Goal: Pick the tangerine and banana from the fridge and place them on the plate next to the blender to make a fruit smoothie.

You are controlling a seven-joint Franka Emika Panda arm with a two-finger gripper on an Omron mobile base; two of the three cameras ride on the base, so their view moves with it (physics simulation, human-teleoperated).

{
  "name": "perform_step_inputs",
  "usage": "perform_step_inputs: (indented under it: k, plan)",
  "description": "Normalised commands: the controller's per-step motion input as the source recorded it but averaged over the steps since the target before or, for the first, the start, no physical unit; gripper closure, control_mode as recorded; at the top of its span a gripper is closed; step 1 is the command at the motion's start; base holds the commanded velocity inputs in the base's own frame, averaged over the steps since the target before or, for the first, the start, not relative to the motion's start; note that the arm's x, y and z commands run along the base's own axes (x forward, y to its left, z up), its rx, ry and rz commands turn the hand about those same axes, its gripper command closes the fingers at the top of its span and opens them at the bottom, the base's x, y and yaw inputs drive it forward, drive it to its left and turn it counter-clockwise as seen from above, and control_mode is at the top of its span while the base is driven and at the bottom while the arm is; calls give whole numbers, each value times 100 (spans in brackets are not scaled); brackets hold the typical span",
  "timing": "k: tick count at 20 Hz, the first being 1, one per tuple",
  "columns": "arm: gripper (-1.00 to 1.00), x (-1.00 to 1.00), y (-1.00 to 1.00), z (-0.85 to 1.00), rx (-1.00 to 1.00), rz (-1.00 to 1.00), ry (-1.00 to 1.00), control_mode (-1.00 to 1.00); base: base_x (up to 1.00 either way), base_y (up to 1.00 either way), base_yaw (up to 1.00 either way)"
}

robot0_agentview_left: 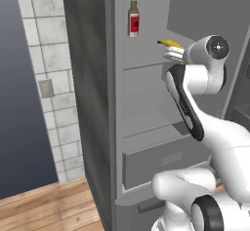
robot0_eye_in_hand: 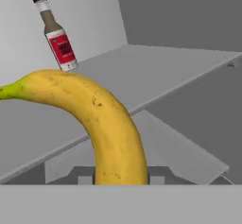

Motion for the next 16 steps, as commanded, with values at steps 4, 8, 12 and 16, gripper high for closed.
perform_step_inputs:
  k: [4, 8, 12, 16]
  plan:
    - [100, -100, -2, -16, 4, -11, 0, -100, 0, 0, 0]
    - [100, -100, 0, -63, 0, -14, 0, -100, 0, 0, 0]
    - [100, -100, 0, -83, 0, -12, 2, -100, 0, 0, 0]
    - [100, -50, 0, -42, 0, -6, 4, 100, -50, 1, -8]
